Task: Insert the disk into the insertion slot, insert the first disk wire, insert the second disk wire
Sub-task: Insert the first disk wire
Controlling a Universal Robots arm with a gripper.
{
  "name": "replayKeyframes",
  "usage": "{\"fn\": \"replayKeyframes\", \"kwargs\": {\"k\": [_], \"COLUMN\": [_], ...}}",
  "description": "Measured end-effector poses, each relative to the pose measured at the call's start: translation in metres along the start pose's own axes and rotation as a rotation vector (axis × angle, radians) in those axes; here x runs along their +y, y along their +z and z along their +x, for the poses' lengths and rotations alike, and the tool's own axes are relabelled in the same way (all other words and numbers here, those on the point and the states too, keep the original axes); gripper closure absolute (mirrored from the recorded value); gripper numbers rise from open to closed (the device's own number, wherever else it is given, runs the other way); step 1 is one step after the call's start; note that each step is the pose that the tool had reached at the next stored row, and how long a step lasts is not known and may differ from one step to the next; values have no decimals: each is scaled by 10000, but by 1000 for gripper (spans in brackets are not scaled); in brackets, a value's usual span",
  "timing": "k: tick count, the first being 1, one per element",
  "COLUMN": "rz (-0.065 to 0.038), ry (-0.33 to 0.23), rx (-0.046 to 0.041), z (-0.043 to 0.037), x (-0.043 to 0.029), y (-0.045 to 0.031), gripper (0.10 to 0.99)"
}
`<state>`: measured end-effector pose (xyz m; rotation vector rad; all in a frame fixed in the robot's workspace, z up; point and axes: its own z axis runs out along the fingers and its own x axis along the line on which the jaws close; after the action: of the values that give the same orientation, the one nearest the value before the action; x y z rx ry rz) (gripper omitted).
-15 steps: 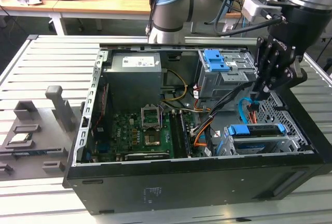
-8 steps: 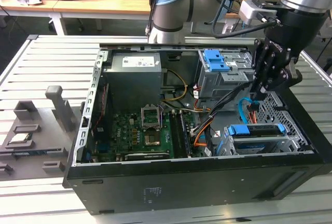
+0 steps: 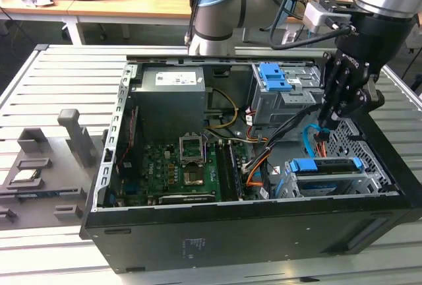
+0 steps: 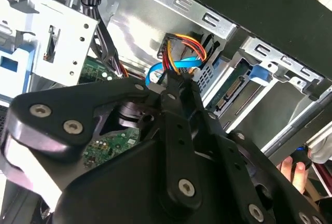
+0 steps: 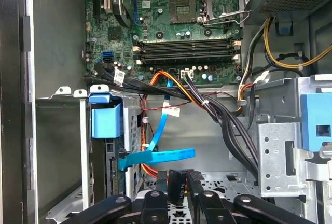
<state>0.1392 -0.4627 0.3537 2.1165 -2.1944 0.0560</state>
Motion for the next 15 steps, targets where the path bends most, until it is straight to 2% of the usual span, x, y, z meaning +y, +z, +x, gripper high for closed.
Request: {"fn": "replayKeyframes", "kwargs": {"k": [1,5,7,13,15], "rz": [0,0,0,0,-2], "ry": [0,0,-1,0,-1], "rx": [1,0,0,3,1], "z": [0,19,169,544,556], "x": [0,-1,-7,-23,-56], "y": [0,3,17,74,110], "gripper": [922,922,922,922,922]}}
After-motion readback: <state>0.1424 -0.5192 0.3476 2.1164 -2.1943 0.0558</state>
